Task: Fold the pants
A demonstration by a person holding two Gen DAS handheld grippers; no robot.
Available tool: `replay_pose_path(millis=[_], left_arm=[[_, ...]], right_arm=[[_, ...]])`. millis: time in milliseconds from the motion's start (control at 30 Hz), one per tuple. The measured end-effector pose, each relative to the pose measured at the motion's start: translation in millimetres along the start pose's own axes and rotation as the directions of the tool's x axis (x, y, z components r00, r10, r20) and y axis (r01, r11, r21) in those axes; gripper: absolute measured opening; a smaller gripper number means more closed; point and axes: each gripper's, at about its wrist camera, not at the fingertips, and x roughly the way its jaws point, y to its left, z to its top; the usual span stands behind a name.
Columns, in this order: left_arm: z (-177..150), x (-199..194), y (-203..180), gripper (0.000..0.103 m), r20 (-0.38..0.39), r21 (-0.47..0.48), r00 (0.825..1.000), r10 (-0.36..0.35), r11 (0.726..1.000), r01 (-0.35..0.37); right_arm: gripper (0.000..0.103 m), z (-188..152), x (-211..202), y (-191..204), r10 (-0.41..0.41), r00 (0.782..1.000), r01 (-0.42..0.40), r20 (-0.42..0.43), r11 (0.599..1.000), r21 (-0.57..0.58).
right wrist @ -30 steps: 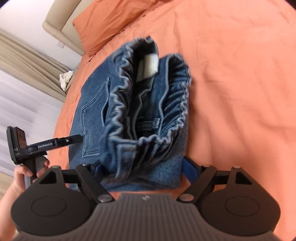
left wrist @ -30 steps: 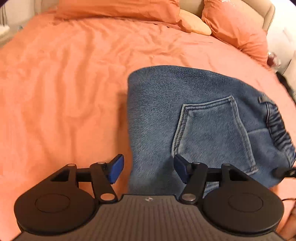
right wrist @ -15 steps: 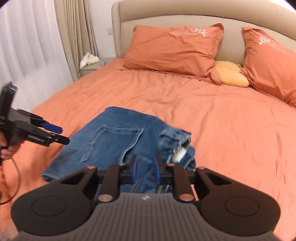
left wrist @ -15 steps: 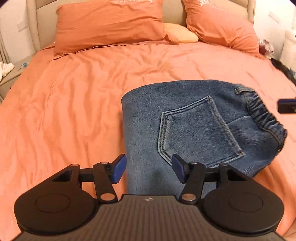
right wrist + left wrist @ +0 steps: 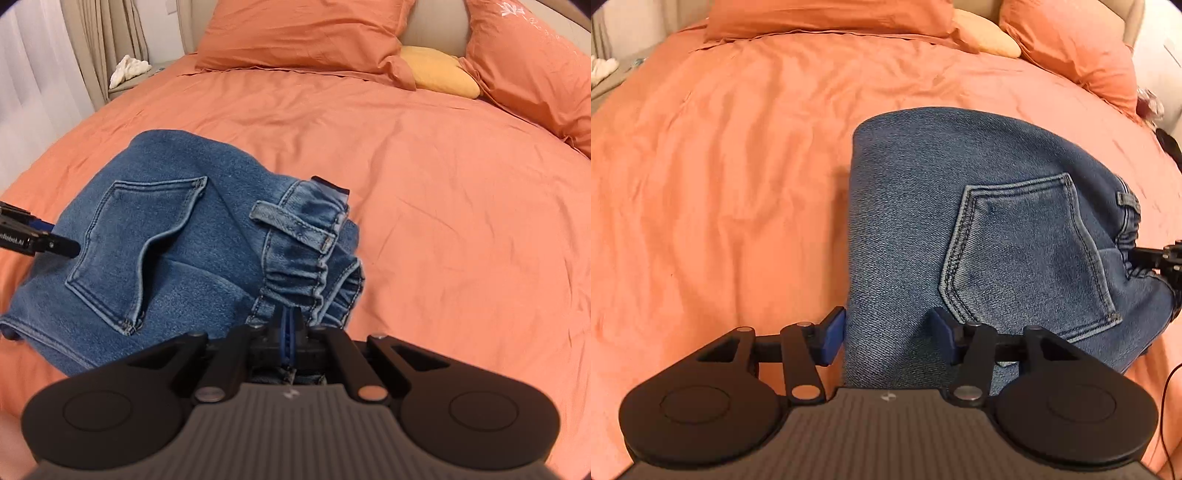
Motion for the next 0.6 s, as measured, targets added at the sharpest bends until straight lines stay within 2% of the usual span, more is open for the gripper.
replay_pose_path(millis=[100, 167, 200, 233, 300, 433, 533, 600], left_arm=[[0, -21, -10, 0.059, 0.034, 0.016, 0.998, 0.057, 0.998, -0.058], [0, -47, -22, 0.059, 0.091, 0.017, 0.994, 0.066, 0.998, -0.068], [0, -63, -28, 0.059, 0.121, 0.015, 0.99, 0.077, 0.997, -0.079], [-2, -80, -36, 0.059, 0.152, 0.017, 0.984, 0.093, 0.995, -0.096], [-3, -113, -55, 0.06, 0.22, 0.026, 0.967, 0.13, 0.99, -0.139], [-16, -182, -96, 0.065, 0.34, 0.009, 0.917, 0.211, 0.974, -0.227], [-32, -229, -129, 0.075, 0.426, -0.02, 0.866, 0.262, 0.959, -0.281], [-48, -258, -152, 0.082, 0.484, -0.043, 0.822, 0.301, 0.946, -0.321]], right_arm=[[0.0, 10, -16, 7, 0.01, 1.0, -0.009, 0.016, 0.999, -0.039], [0.025, 14, -41, 11, 0.016, 0.998, -0.014, 0.063, 0.999, -0.036], [0.046, 16, -58, 13, 0.018, 0.995, -0.015, 0.1, 0.999, -0.038], [0.053, 18, -75, 16, 0.022, 0.991, -0.017, 0.136, 0.999, -0.045], [0.055, 21, -108, 23, 0.016, 0.983, -0.005, 0.184, 0.998, -0.06], [0.077, 12, -183, 40, 0.003, 0.952, 0.026, 0.306, 0.996, -0.09], [0.084, -1, -237, 52, -0.016, 0.919, 0.058, 0.395, 0.994, -0.095], [0.092, -15, -267, 59, -0.053, 0.889, 0.099, 0.455, 0.992, -0.077]])
